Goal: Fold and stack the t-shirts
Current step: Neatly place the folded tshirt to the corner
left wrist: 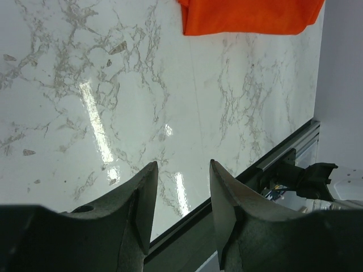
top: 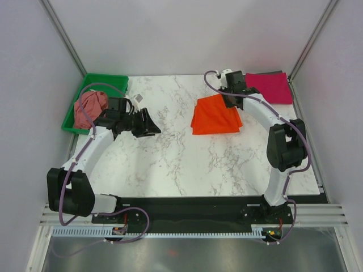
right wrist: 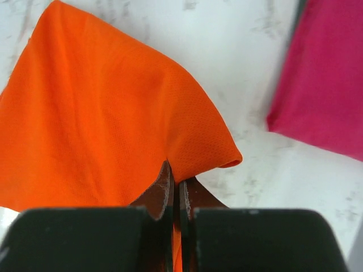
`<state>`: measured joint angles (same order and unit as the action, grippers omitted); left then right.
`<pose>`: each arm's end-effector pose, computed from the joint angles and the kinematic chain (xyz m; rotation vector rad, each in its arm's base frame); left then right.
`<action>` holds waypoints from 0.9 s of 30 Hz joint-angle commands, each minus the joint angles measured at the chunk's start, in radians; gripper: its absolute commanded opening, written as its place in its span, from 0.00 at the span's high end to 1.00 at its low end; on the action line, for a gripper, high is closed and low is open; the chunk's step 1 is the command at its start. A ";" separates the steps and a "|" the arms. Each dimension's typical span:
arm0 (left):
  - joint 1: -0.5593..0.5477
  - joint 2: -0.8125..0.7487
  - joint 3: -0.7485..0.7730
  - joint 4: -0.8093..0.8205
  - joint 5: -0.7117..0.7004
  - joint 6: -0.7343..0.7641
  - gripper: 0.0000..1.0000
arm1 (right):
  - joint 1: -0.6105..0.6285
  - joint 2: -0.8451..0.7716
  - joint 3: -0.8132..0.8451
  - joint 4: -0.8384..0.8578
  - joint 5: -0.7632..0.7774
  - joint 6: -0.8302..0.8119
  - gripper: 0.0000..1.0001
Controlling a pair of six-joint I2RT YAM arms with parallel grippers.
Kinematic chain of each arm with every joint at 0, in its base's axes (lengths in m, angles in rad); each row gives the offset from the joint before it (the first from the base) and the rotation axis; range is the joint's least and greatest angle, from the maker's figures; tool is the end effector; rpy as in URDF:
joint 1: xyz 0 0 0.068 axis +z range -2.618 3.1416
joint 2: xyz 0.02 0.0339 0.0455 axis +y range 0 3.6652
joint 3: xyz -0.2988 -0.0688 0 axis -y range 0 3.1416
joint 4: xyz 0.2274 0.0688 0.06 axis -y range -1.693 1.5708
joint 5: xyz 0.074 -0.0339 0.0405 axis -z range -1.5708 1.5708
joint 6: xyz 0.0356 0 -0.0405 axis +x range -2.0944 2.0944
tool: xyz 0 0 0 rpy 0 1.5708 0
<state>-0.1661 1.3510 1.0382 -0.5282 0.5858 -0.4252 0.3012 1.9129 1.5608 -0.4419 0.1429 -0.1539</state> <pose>0.2520 -0.0622 0.3150 -0.0364 2.4532 -0.9744 0.4131 0.1230 0.2950 -0.4642 2.3104 -0.0972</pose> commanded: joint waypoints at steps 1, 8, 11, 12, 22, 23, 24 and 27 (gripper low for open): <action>-0.021 -0.013 0.008 0.008 0.023 0.055 0.51 | -0.060 -0.026 0.093 0.003 0.104 -0.127 1.00; -0.042 -0.003 -0.004 0.010 -0.060 0.095 0.51 | -0.134 0.026 0.179 0.028 0.115 -0.265 1.00; -0.046 -0.003 -0.012 0.010 -0.081 0.100 0.51 | -0.165 0.064 0.240 0.029 0.110 -0.297 1.00; -0.044 -0.001 -0.012 0.011 -0.078 0.100 0.51 | -0.169 0.078 0.257 0.029 0.116 -0.309 1.00; -0.044 -0.010 -0.015 0.011 -0.081 0.103 0.51 | -0.255 0.173 0.421 0.039 0.072 -0.412 1.00; -0.044 -0.010 -0.015 0.013 -0.081 0.103 0.51 | -0.273 0.173 0.427 0.034 0.058 -0.411 1.00; -0.044 -0.012 -0.015 0.013 -0.081 0.103 0.51 | -0.281 0.175 0.436 0.026 0.022 -0.412 1.00; -0.044 -0.009 -0.014 0.013 -0.090 0.103 0.51 | -0.297 0.195 0.487 -0.030 -0.011 -0.423 1.00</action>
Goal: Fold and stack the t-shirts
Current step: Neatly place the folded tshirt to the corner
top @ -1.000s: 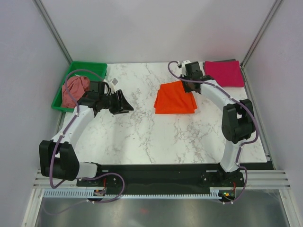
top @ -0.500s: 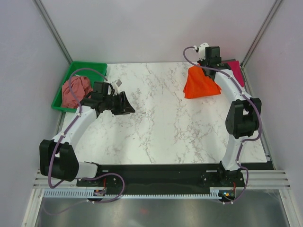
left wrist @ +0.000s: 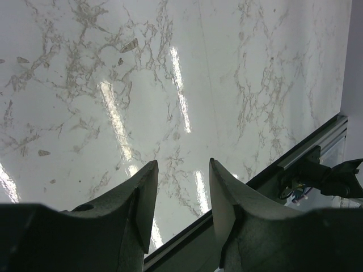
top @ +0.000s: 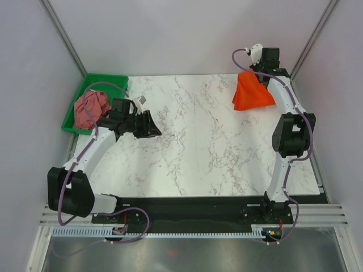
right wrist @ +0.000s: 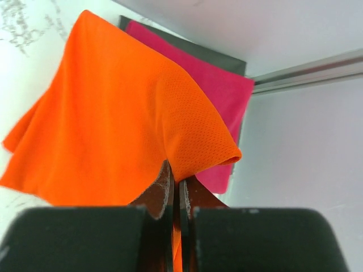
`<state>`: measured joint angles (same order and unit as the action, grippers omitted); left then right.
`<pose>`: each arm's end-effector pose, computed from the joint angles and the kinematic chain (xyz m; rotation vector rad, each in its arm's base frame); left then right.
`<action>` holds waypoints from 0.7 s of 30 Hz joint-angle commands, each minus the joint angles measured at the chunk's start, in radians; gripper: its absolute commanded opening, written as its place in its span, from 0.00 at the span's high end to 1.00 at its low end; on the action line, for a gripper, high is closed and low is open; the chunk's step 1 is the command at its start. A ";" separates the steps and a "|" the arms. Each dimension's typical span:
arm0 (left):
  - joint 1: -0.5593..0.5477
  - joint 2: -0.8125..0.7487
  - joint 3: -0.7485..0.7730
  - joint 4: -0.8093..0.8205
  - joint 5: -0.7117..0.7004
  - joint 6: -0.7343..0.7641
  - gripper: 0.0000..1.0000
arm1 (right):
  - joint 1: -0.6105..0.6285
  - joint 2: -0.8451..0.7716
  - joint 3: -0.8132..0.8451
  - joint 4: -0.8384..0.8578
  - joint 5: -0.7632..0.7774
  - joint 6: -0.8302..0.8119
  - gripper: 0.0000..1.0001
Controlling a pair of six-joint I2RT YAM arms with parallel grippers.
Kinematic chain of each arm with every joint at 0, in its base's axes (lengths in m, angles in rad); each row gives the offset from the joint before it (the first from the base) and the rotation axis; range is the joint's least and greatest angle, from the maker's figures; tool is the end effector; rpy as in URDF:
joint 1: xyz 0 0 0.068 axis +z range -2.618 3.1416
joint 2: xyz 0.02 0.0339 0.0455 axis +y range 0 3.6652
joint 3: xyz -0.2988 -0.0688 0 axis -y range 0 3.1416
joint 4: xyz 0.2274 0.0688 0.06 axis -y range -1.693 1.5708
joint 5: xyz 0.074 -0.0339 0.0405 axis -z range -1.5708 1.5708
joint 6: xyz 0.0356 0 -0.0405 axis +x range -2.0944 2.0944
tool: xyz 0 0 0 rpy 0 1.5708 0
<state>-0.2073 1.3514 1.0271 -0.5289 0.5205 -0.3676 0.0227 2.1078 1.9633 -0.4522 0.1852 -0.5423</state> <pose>0.2494 -0.0706 0.3105 0.0478 2.4662 -0.8878 0.4967 0.0047 0.3356 -0.5085 2.1392 -0.4959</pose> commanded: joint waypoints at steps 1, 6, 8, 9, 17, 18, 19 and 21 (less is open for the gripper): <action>-0.003 -0.011 -0.002 0.013 -0.024 0.045 0.51 | -0.045 0.001 0.094 -0.028 -0.061 -0.045 1.00; -0.003 -0.006 0.001 0.013 -0.024 0.047 0.51 | -0.096 0.007 0.134 -0.037 -0.130 -0.071 1.00; -0.003 0.002 0.002 0.013 -0.024 0.045 0.51 | -0.112 0.023 0.175 -0.068 -0.162 -0.094 1.00; -0.004 0.003 0.002 0.012 -0.019 0.047 0.51 | -0.118 0.030 0.192 -0.081 -0.182 -0.097 1.00; -0.003 0.011 0.002 0.013 -0.005 0.047 0.51 | -0.178 0.168 0.373 -0.079 -0.270 -0.094 1.00; -0.003 0.011 0.002 0.013 -0.005 0.047 0.51 | -0.181 0.217 0.388 -0.079 -0.256 -0.085 1.00; -0.003 0.012 0.002 0.012 -0.008 0.047 0.51 | -0.182 0.237 0.413 -0.069 -0.241 -0.088 1.00; -0.003 0.017 0.001 0.013 -0.013 0.048 0.51 | -0.187 0.288 0.419 -0.034 -0.198 -0.088 1.00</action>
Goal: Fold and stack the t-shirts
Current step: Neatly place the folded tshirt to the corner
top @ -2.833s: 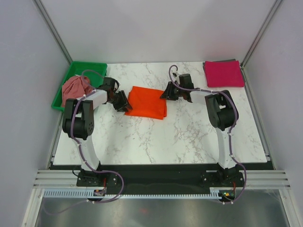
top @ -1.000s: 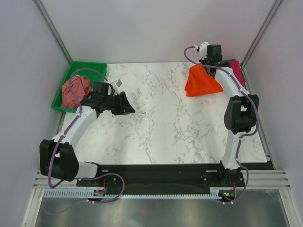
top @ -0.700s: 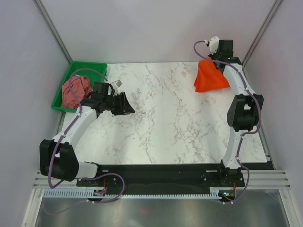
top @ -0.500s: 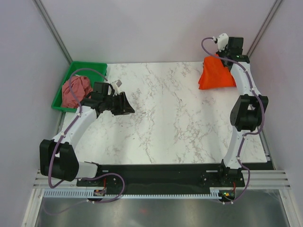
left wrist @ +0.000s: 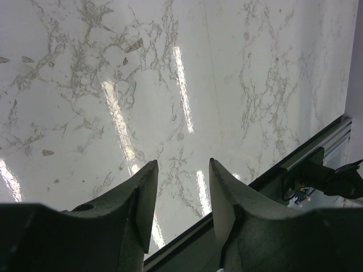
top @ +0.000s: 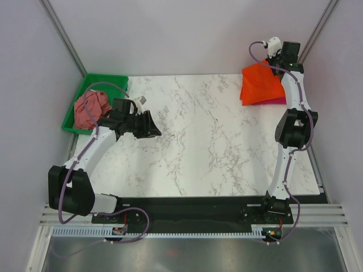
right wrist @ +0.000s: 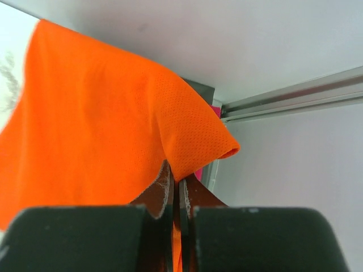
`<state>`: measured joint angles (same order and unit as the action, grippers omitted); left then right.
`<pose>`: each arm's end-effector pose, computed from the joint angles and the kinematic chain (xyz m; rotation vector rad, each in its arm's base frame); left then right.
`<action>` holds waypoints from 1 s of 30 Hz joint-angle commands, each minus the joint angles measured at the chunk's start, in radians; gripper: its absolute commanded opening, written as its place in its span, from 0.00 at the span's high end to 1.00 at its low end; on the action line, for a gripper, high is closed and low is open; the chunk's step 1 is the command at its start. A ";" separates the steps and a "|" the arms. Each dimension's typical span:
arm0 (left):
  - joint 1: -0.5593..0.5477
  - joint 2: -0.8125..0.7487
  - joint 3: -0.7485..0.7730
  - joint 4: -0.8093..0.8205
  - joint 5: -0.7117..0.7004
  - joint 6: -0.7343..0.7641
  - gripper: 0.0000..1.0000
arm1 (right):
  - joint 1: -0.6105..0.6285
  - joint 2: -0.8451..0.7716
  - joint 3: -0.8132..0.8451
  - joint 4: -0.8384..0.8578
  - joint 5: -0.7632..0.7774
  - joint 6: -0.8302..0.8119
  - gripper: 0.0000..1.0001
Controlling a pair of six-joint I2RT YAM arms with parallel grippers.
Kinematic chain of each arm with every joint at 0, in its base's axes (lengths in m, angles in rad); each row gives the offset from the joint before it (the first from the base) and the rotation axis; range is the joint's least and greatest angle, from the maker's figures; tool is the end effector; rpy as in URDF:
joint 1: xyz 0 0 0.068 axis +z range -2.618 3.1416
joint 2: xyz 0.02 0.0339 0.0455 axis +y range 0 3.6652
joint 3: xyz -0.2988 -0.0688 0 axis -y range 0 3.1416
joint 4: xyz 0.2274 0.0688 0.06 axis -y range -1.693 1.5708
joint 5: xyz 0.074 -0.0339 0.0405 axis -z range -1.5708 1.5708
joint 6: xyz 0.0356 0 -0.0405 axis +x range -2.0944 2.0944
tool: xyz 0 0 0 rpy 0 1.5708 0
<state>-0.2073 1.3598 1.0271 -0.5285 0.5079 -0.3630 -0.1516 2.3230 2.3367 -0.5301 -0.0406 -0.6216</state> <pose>0.2513 -0.0705 0.3084 0.0446 2.4740 -0.8702 0.5400 -0.0810 0.3407 -0.5168 2.0511 -0.4245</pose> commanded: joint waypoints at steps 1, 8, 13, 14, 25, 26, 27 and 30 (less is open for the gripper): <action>-0.003 0.012 -0.001 0.013 0.000 0.045 0.51 | -0.016 0.090 0.050 0.094 0.034 -0.004 1.00; -0.003 0.015 -0.007 0.013 0.001 0.045 0.51 | -0.055 0.263 0.127 0.355 0.221 0.043 0.83; -0.004 0.030 -0.007 0.013 0.021 0.050 0.50 | -0.060 0.277 0.125 0.475 0.301 0.065 0.58; -0.004 0.032 -0.006 0.012 0.023 0.050 0.50 | -0.060 0.273 0.124 0.484 0.321 0.080 0.53; -0.006 -0.005 -0.004 0.013 0.029 0.052 0.50 | -0.051 0.075 -0.104 0.464 0.231 0.382 0.55; -0.006 -0.007 -0.002 0.015 0.035 0.052 0.50 | -0.049 0.032 -0.134 0.464 0.208 0.408 0.63; -0.006 -0.010 -0.001 0.015 0.037 0.052 0.50 | -0.048 0.010 -0.189 0.461 0.179 0.468 0.66; -0.006 -0.022 -0.005 0.015 0.043 0.052 0.50 | -0.046 -0.069 -0.305 0.449 0.113 0.543 0.73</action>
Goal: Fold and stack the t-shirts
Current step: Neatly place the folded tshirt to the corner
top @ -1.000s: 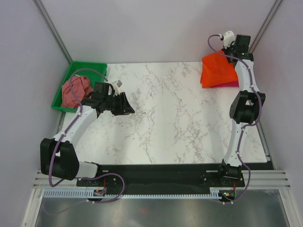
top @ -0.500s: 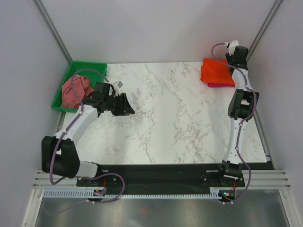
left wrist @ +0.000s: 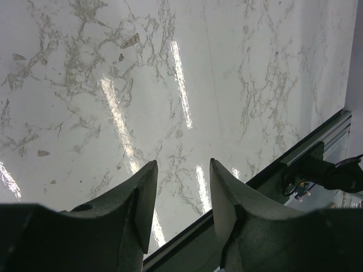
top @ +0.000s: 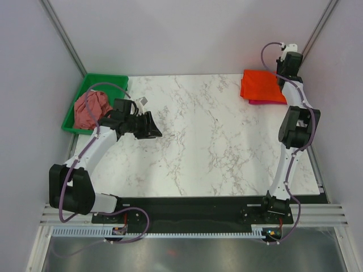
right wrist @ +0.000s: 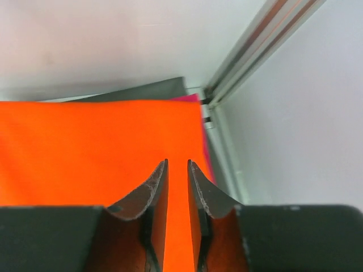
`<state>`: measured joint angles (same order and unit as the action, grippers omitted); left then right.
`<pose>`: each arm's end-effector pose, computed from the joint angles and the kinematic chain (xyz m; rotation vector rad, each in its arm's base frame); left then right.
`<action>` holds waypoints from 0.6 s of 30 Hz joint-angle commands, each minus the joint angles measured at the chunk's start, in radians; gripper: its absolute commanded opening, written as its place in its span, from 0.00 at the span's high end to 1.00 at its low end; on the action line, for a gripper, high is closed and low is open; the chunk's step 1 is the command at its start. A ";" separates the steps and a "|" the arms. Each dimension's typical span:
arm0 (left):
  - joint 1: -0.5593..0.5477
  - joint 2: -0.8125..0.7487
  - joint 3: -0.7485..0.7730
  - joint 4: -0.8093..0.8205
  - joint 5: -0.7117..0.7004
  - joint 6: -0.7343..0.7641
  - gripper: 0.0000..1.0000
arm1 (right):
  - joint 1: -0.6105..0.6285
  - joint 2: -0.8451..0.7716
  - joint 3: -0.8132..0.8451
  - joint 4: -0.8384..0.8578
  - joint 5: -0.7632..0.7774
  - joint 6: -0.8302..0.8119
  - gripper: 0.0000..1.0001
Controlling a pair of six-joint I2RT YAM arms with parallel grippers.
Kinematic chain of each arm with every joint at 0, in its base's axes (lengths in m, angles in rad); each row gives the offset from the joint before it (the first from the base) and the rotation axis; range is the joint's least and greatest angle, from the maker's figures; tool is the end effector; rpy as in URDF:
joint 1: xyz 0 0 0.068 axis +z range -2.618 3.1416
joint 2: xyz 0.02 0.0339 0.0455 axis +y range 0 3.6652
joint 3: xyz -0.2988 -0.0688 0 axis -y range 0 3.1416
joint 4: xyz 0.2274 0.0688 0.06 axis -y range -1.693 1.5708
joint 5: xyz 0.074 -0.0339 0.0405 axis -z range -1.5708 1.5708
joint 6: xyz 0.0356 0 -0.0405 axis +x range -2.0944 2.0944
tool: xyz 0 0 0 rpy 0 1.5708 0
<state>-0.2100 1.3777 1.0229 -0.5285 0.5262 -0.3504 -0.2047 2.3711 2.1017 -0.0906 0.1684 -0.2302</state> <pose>0.2537 -0.0724 0.3030 0.0646 2.4923 -0.8880 0.5585 -0.1220 0.2805 0.0890 1.9500 -0.4516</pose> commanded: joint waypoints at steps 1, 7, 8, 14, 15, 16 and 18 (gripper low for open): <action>-0.003 -0.043 -0.001 0.015 0.024 0.039 0.50 | 0.007 -0.133 -0.098 0.006 -0.108 0.182 0.75; -0.003 -0.057 -0.003 0.019 0.043 0.034 0.50 | -0.002 -0.188 -0.215 -0.054 -0.058 0.195 0.80; -0.003 -0.058 -0.003 0.021 0.043 0.034 0.50 | -0.004 -0.199 -0.239 -0.060 -0.052 0.196 0.80; -0.005 -0.063 -0.010 0.025 0.049 0.031 0.50 | -0.025 -0.224 -0.310 -0.077 0.019 0.181 0.81; -0.003 -0.063 -0.010 0.027 0.049 0.031 0.50 | -0.030 -0.220 -0.315 -0.080 0.017 0.178 0.80; -0.003 -0.063 -0.012 0.028 0.047 0.031 0.50 | -0.038 -0.217 -0.319 -0.077 0.017 0.177 0.80; -0.003 -0.063 -0.012 0.027 0.041 0.031 0.50 | -0.048 -0.197 -0.319 -0.080 0.034 0.175 0.81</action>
<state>-0.2100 1.3476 1.0176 -0.5232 0.5518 -0.3504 -0.2310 2.2086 1.7794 -0.1810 0.1608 -0.0635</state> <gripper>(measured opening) 0.496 0.196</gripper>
